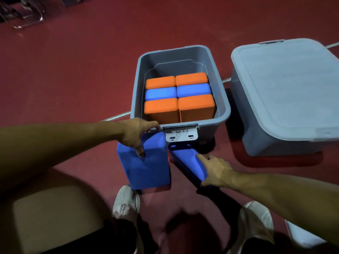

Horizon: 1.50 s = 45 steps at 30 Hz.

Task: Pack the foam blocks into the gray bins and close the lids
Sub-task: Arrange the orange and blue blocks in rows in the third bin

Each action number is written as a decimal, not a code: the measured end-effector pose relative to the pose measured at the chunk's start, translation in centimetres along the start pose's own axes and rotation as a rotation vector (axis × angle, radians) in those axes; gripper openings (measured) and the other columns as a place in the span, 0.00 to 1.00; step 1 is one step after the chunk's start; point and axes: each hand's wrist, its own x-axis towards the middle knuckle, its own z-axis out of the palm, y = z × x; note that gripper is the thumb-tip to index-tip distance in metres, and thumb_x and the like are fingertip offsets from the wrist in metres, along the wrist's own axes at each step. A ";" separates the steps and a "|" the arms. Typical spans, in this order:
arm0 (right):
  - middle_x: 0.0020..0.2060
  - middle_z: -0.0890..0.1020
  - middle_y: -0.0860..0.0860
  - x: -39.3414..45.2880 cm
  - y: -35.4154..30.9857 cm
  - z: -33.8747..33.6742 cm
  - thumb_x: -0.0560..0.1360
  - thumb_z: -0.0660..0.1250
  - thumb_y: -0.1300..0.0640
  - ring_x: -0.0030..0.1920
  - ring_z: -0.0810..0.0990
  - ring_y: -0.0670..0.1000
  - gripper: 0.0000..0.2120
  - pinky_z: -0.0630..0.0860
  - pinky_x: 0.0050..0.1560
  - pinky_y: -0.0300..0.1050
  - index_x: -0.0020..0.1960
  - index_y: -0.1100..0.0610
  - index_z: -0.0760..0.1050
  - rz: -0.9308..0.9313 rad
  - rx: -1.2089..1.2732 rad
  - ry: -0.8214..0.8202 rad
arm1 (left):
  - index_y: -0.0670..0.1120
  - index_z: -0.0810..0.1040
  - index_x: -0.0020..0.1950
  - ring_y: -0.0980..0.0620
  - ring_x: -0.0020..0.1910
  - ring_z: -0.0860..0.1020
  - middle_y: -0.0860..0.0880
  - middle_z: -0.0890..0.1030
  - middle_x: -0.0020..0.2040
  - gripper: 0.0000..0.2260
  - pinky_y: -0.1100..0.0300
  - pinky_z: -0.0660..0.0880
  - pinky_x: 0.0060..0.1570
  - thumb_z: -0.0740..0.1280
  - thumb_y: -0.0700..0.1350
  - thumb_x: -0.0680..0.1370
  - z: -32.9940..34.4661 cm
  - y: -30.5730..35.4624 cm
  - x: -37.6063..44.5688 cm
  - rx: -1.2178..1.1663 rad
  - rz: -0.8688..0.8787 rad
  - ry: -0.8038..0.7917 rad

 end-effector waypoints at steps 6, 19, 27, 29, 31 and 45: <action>0.62 0.68 0.54 -0.7 0.1 -1.1 0.58 0.72 0.37 0.60 0.71 0.59 0.53 0.76 0.54 0.53 0.76 0.42 0.49 -0.036 0.017 0.023 | 0.57 0.64 0.66 0.49 0.55 0.75 0.51 0.76 0.59 0.44 0.49 0.77 0.54 0.83 0.59 0.56 -0.6 0.0 -0.2 -0.003 0.009 -0.002; 0.62 0.68 0.48 -2.6 -1.7 -6.0 0.59 0.72 0.43 0.56 0.77 0.53 0.43 0.75 0.56 0.47 0.70 0.55 0.65 -0.288 0.230 0.416 | 0.59 0.64 0.68 0.50 0.54 0.74 0.52 0.75 0.58 0.44 0.49 0.76 0.54 0.82 0.59 0.57 -1.8 0.9 -1.8 0.045 0.030 0.022; 0.69 0.72 0.49 -1.2 -3.2 -3.9 0.62 0.66 0.33 0.66 0.71 0.54 0.44 0.71 0.65 0.53 0.74 0.49 0.65 -0.332 0.074 0.274 | 0.59 0.63 0.68 0.48 0.55 0.74 0.50 0.75 0.59 0.44 0.47 0.76 0.54 0.81 0.58 0.58 -1.6 1.0 -2.8 0.083 0.012 -0.004; 0.71 0.66 0.48 -1.3 -2.9 -3.9 0.59 0.60 0.30 0.65 0.69 0.55 0.48 0.71 0.63 0.55 0.77 0.40 0.54 -0.303 -0.030 0.198 | 0.59 0.63 0.69 0.48 0.55 0.74 0.50 0.75 0.59 0.44 0.47 0.76 0.54 0.81 0.58 0.58 -1.6 0.9 -3.0 0.085 0.007 -0.008; 0.67 0.65 0.48 -1.4 -2.6 -3.8 0.58 0.63 0.33 0.62 0.70 0.55 0.52 0.73 0.61 0.54 0.77 0.38 0.44 -0.279 -0.046 0.155 | 0.59 0.63 0.69 0.48 0.56 0.74 0.49 0.75 0.59 0.44 0.46 0.76 0.55 0.81 0.58 0.59 -1.6 0.8 -3.1 0.088 0.001 -0.015; 0.55 0.81 0.47 -1.3 -6.1 -10.7 0.56 0.70 0.39 0.54 0.78 0.52 0.35 0.74 0.48 0.43 0.61 0.49 0.74 -0.394 -0.004 0.238 | 0.57 0.68 0.68 0.51 0.55 0.74 0.55 0.74 0.59 0.40 0.60 0.70 0.50 0.83 0.53 0.60 -5.5 1.1 -5.0 -0.046 -0.114 0.008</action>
